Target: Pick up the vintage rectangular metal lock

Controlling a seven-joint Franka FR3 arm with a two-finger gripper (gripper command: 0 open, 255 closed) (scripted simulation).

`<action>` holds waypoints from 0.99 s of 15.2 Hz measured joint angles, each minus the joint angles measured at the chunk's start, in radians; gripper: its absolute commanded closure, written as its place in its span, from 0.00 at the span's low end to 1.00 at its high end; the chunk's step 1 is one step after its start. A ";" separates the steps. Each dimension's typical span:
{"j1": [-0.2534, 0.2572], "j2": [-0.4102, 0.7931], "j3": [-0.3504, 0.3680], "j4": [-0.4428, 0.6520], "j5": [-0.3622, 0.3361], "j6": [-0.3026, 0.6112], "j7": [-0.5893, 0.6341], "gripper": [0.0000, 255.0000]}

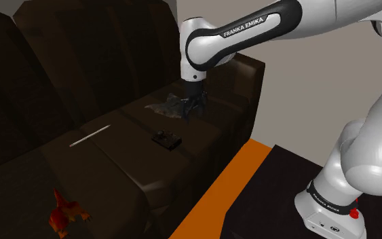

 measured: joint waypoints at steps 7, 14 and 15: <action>0.037 0.255 0.030 0.240 -0.027 0.038 0.016 0.00; 0.056 0.375 0.038 0.321 -0.042 0.085 0.021 0.00; 0.057 0.381 0.038 0.316 -0.042 0.096 0.020 0.00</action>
